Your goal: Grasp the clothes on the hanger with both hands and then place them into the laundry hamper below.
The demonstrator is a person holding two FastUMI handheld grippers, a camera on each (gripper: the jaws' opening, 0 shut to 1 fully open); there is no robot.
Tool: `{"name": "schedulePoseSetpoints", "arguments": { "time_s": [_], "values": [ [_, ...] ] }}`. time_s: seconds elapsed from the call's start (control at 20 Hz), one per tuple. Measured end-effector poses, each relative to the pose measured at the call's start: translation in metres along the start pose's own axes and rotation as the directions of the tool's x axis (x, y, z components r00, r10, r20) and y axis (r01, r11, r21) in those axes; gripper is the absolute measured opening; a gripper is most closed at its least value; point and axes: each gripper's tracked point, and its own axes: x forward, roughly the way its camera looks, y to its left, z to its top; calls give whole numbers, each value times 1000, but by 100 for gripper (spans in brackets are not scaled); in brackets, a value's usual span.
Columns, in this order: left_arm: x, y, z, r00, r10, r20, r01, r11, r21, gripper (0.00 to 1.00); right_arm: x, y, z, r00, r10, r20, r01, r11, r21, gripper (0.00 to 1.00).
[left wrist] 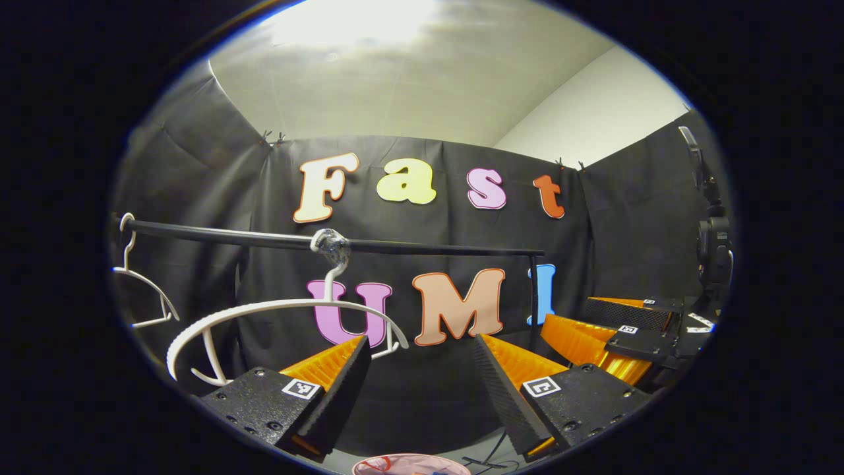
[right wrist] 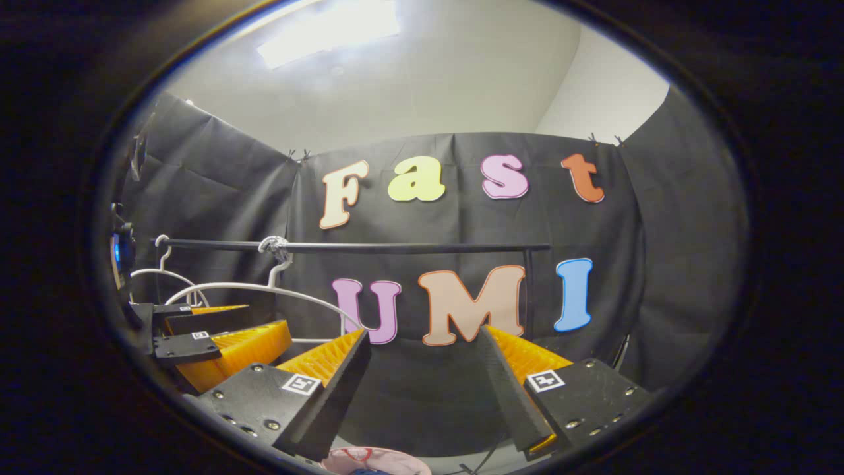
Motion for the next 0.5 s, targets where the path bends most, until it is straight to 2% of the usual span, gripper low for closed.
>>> {"name": "schedulePoseSetpoints", "arguments": {
  "time_s": [0.25, 0.5],
  "values": [
    [4, -12, 3, 999, -40, 4, 40, 999, -3, 94, -11, -12, 2, 999, -38, 6, 38, 999, -24, 98],
    [4, -19, 0, 998, -57, -11, 57, 998, -10, 94, -14, -16, 1, 999, -42, 2, 42, 999, -32, 98]
  ]
}}
